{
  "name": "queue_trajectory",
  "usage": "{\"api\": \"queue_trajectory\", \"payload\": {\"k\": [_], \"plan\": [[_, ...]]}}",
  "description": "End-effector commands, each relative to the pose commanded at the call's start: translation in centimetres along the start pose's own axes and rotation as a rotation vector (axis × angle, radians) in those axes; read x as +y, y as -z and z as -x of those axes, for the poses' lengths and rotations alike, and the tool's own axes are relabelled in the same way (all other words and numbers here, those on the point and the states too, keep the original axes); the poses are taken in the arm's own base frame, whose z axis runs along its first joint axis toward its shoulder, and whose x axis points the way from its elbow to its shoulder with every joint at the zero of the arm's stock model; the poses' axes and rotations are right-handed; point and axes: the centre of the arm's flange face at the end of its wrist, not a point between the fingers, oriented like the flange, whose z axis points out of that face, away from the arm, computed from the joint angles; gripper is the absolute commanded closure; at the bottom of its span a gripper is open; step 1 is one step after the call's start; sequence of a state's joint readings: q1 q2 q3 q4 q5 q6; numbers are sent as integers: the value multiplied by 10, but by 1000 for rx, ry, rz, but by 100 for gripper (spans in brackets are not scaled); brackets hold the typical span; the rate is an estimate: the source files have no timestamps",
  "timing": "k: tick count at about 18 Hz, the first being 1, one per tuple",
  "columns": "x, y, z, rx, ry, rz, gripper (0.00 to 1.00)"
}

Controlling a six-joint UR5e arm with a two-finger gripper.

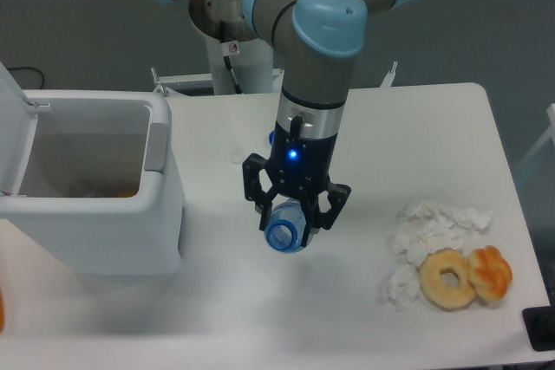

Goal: Place the plastic bottle in the trash can
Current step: 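Lift the held clear plastic bottle upward with the gripper, then carry the bottle over the open white trash bin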

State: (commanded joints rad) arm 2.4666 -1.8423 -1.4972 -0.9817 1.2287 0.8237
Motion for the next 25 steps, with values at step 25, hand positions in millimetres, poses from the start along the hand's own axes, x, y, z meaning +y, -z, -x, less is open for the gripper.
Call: {"api": "queue_trajectory", "payload": {"k": [25], "plan": [[-23, 98, 3, 46, 253, -259, 37]]}}
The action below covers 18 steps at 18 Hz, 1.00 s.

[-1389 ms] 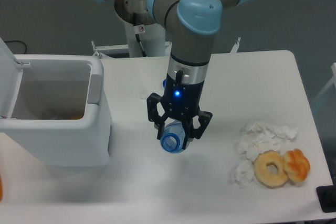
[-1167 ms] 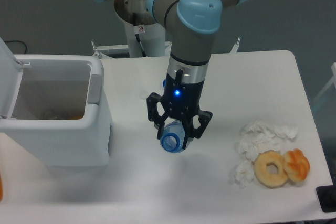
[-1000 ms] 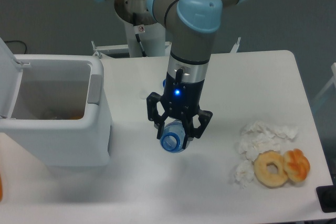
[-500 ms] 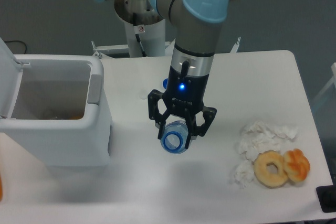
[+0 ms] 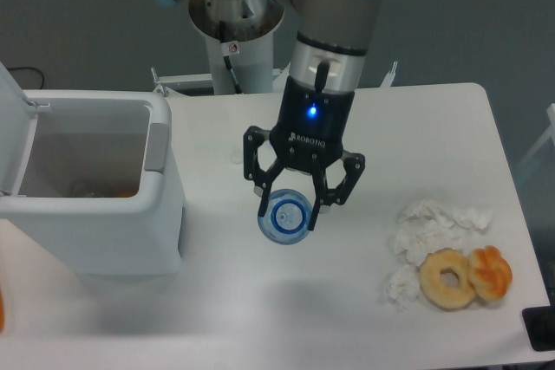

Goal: Place the plastic bottle in the trash can
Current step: 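Carry the bottle over the open white trash bin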

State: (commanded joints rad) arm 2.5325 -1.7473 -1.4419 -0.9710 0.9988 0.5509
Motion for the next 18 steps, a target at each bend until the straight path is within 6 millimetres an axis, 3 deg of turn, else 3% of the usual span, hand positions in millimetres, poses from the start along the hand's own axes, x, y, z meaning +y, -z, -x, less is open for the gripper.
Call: {"api": "queue_trajectory", "payload": {"k": [4, 9, 13, 18], "plan": [[-9, 41, -12, 6, 29, -73, 37], [-19, 79, -50, 70, 83, -155, 36], [-5, 94, -91, 135, 64, -180, 36], [-4, 93, -136, 184, 19, -174, 36]]}}
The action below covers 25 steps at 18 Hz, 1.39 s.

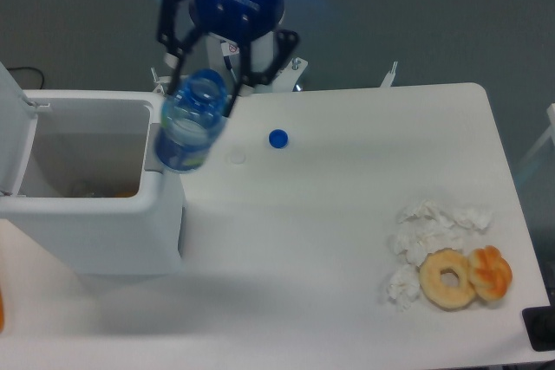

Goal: Place the plastic bottle in the trash can
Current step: 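Carry the bottle over the open white trash bin, then lower the bottle into the bin and open the gripper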

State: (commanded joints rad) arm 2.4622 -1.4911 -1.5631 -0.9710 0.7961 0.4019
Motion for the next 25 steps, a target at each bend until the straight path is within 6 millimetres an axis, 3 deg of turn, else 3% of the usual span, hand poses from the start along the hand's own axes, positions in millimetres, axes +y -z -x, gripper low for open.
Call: {"api": "queue_trajectory", "payload": {"k": [5, 8, 19, 25], "plan": [[0, -3, -29, 33, -34, 3, 36], [9, -22, -52, 84, -57, 32, 36], [19, -48, -58, 127, -74, 69, 36], [24, -66, -48, 143, -137, 89, 36]]}}
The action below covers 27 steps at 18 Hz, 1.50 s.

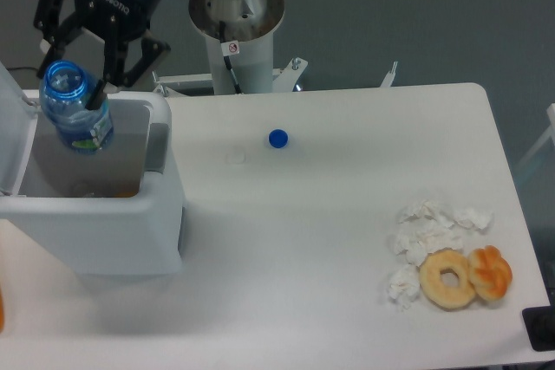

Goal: Place the plastic bottle in the trash can
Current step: 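Lower the bottle into the bin and open the gripper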

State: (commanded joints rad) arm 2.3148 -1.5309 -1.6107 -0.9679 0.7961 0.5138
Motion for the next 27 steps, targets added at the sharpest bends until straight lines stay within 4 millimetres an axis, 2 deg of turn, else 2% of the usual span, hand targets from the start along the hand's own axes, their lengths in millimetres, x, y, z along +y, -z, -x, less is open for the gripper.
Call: {"api": "queue_trajectory", "payload": {"k": [3, 16, 20, 23, 25, 27], "plan": [[0, 0, -1, 1, -10, -1, 36], [14, -28, -20, 58, -43, 39, 36], [16, -32, -19, 63, -41, 44, 35], [17, -33, -19, 64, -40, 46, 31], [20, -35, -19, 67, -35, 51, 23], [21, -35, -19, 68, -36, 52, 10]]}}
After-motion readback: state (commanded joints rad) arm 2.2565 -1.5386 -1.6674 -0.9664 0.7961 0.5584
